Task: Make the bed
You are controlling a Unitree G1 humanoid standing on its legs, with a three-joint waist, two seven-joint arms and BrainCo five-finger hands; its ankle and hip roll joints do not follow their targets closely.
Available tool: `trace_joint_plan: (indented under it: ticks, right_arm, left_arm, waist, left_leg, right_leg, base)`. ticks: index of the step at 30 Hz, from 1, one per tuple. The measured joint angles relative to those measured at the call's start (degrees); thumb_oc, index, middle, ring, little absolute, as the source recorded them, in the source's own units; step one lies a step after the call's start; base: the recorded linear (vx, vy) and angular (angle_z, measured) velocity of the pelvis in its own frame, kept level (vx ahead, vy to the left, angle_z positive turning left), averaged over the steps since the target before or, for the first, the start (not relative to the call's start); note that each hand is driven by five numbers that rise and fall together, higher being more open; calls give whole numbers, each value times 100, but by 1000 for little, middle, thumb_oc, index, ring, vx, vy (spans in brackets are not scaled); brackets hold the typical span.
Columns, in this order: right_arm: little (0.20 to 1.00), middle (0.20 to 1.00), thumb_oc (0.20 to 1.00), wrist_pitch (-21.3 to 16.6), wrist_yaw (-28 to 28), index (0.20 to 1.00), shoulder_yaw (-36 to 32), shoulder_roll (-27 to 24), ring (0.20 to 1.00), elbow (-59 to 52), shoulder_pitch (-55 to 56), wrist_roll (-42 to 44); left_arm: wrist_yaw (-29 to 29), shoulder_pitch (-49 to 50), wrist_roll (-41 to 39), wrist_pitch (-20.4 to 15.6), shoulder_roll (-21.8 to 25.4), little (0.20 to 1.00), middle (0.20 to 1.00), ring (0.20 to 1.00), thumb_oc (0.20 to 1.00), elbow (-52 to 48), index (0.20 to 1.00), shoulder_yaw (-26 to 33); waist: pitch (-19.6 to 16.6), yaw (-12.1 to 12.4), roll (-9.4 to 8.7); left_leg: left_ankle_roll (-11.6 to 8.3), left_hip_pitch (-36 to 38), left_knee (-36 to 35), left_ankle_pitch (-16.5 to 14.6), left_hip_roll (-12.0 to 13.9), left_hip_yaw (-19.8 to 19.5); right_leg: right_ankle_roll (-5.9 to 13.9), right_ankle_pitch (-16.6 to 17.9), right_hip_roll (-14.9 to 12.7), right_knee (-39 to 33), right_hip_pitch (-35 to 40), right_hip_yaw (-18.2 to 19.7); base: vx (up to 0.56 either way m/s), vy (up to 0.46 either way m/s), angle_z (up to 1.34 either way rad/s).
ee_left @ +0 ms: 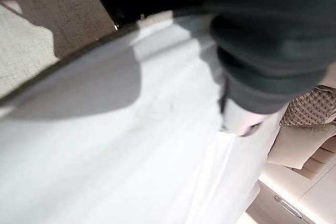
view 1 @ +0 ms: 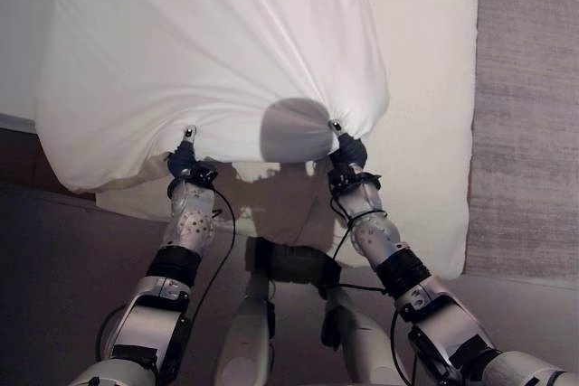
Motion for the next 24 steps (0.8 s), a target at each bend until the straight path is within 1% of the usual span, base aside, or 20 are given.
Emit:
trace_joint_plan:
  ticks: [2, 3, 7, 9, 10, 11, 13, 14, 16, 17, 18, 21, 22, 23, 24]
  right_arm:
    - [200, 200, 200, 11, 33, 200, -1, -1, 200, -37, 53, 1]
    - [200, 200, 200, 31, 71, 200, -2, -2, 200, -38, 92, 1]
    - [200, 200, 200, 168, 211, 200, -25, 2, 200, -31, 316, 0]
    - [200, 200, 200, 224, 252, 200, -44, 3, 200, -27, 385, 0]
    - [200, 200, 200, 276, 294, 200, -49, 9, 200, -14, 436, 0]
    - [200, 200, 200, 316, 339, 200, -54, 34, 200, 41, 440, 0]
    - [200, 200, 200, 371, 415, 200, -61, 47, 200, 197, 489, 0]
    - [200, 200, 200, 439, 458, 200, -76, 44, 200, 215, 526, 0]
    - [200, 200, 200, 473, 506, 200, -158, 43, 200, 220, 587, 0]
    - [200, 200, 200, 476, 508, 200, -256, 17, 200, 233, 642, 1]
    - [200, 200, 200, 476, 509, 200, -311, 15, 200, 239, 662, 2]
    - [200, 200, 200, 488, 514, 200, -424, 5, 200, 306, 705, 3]
    - [200, 200, 200, 498, 513, 200, -426, -4, 200, 313, 706, 5]
    - [200, 200, 200, 508, 515, 200, -425, -6, 200, 307, 746, 6]
    - [200, 200, 200, 514, 515, 200, -427, -9, 200, 303, 737, 6]
  left_arm:
    - [-63, 43, 0, 6, 13, 200, 200, 200, 200, -9, 200, 3]
    - [-135, 128, 0, 12, 22, 200, 200, 200, 200, -43, 200, 5]
    - [-419, 569, 1, 116, 24, 200, 200, 200, 200, -196, 200, 21]
    - [-498, 713, 1, 119, 24, 200, 200, 200, 200, -303, 200, 28]
    - [-576, 859, 0, 120, 25, 200, 200, 200, 200, -362, 200, 34]
    - [-628, 975, -4, 131, 23, 200, 200, 200, 200, -437, 200, 81]
    - [-761, 1174, -6, 216, 10, 200, 200, 200, 200, -471, 200, 117]
    - [-840, 1240, -11, 242, 2, 200, 200, 200, 200, -490, 200, 148]
    - [-924, 1248, -12, 257, -42, 200, 200, 200, 200, -490, 200, 153]
    - [-1016, 1212, -12, 282, -145, 200, 200, 200, 200, -490, 200, 152]
    - [-1049, 1192, -12, 286, -196, 200, 200, 200, 200, -492, 200, 151]
    - [-1118, 1190, -16, 335, -301, 200, 200, 200, 200, -485, 200, 139]
    - [-1119, 1188, -16, 345, -301, 200, 200, 200, 200, -476, 200, 139]
    - [-1128, 1222, -15, 362, -302, 200, 200, 200, 200, -471, 200, 138]
    - [-1130, 1221, -16, 372, -301, 200, 200, 200, 200, -444, 200, 130]
  waist:
    - [0, 2, 0]
    - [3, -2, 4]
    - [4, 11, 6]
    - [5, 28, 7]
    - [5, 35, 10]
    - [9, 34, 17]
    - [9, 35, 18]
    - [12, 50, 30]
    - [31, 51, 67]
    - [42, 7, 122]
    - [41, 1, 146]
    - [14, -10, 214]
    - [6, -15, 228]
    - [-40, 7, 272]
    - [-74, -32, 302]
  left_leg:
    - [1, 19, 1, 1, 5, 0]
    - [2, 57, 1, 2, -1, 0]
    - [2, 363, 2, 1, -61, 5]
    - [3, 483, 2, 0, -87, 3]
    - [29, 633, 4, -19, -122, 4]
    - [95, 736, 13, -83, -126, 7]
    - [97, 890, 154, -174, -201, 13]
    - [92, 906, 319, -268, -240, 4]
    - [64, 890, 550, -350, -299, -69]
    - [47, 876, 670, -374, -329, -196]
    - [48, 870, 724, -399, -327, -210]
    - [33, 794, 1118, -625, -287, -317]
    - [-79, 724, 1315, -770, -259, -329]
    - [-76, 615, 1568, -1006, -87, -346]
    - [-214, 491, 1840, -1137, 79, -476]
  right_leg:
    - [46, -44, -7, 70, 0, 11]
    - [35, -117, -29, 177, -3, 26]
    - [11, -567, -155, 845, 20, 59]
    - [2, -733, -209, 1110, 24, 96]
    - [-7, -901, -264, 1370, 48, 150]
    - [-35, -1004, -278, 1538, 61, 178]
    - [-53, -1245, -376, 1906, 116, 324]
    - [-80, -1381, -427, 2126, 121, 352]
    - [-82, -1550, -517, 2396, 159, 335]
    - [-110, -1641, -571, 2491, 250, 246]
    - [-135, -1689, -585, 2545, 290, 213]
    - [-265, -1829, -652, 2675, 405, 151]
    - [-346, -1810, -723, 2643, 431, 191]
    - [-436, -1803, -736, 2663, 435, 248]
    - [-431, -1801, -748, 2640, 462, 276]
  base:
    - [-2, -30, 6]
    - [16, -27, 5]
    - [22, -43, 8]
    - [34, -43, 9]
    - [53, -75, 3]
    - [49, -101, 3]
    - [13, -105, 5]
    - [-6, -105, 16]
    - [6, -47, 39]
    - [33, 24, 59]
    - [51, 79, 65]
    - [99, 205, 29]
    - [110, 309, -1]
    - [120, 362, -1]
    - [123, 453, 2]
